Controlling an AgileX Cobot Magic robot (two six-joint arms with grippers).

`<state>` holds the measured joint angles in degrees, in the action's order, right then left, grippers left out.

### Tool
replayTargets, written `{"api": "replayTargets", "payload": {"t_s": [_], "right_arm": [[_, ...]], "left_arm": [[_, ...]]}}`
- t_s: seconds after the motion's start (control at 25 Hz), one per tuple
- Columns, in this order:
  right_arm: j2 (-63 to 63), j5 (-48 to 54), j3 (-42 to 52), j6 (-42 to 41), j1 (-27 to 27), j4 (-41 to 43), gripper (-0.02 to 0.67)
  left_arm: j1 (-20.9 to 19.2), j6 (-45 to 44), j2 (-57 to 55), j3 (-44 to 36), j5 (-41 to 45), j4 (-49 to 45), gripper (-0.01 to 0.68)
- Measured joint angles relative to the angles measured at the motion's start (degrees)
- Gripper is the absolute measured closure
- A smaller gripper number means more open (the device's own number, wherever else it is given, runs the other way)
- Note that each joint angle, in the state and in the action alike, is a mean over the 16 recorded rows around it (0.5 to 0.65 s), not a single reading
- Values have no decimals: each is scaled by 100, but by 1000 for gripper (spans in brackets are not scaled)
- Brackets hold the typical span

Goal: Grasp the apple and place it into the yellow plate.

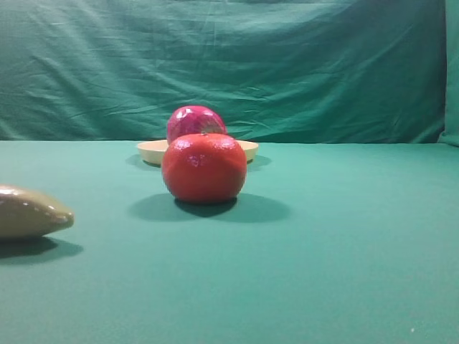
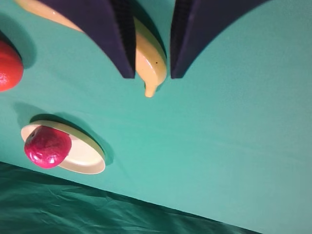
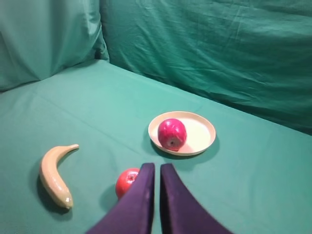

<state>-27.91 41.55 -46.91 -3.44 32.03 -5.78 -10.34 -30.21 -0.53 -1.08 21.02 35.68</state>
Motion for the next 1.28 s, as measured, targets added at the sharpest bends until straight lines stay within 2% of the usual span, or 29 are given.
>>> {"api": "replayTargets", "payload": {"t_s": [0.4,0.76,1.0,1.28], "right_arm": [[1048,80,942,153,0,22,649],[1311,-821,1885,199,-115,200,649],[1779,-1376,2563,200,-609,333,649],[2466,-1775,3362,213,-1605,431,649]], "left_arm": [[0,0,0,0,0,0,516],[0,0,0,0,0,0,516],[0,0,0,0,0,0,516],[0,0,0,0,0,0,516]]}}
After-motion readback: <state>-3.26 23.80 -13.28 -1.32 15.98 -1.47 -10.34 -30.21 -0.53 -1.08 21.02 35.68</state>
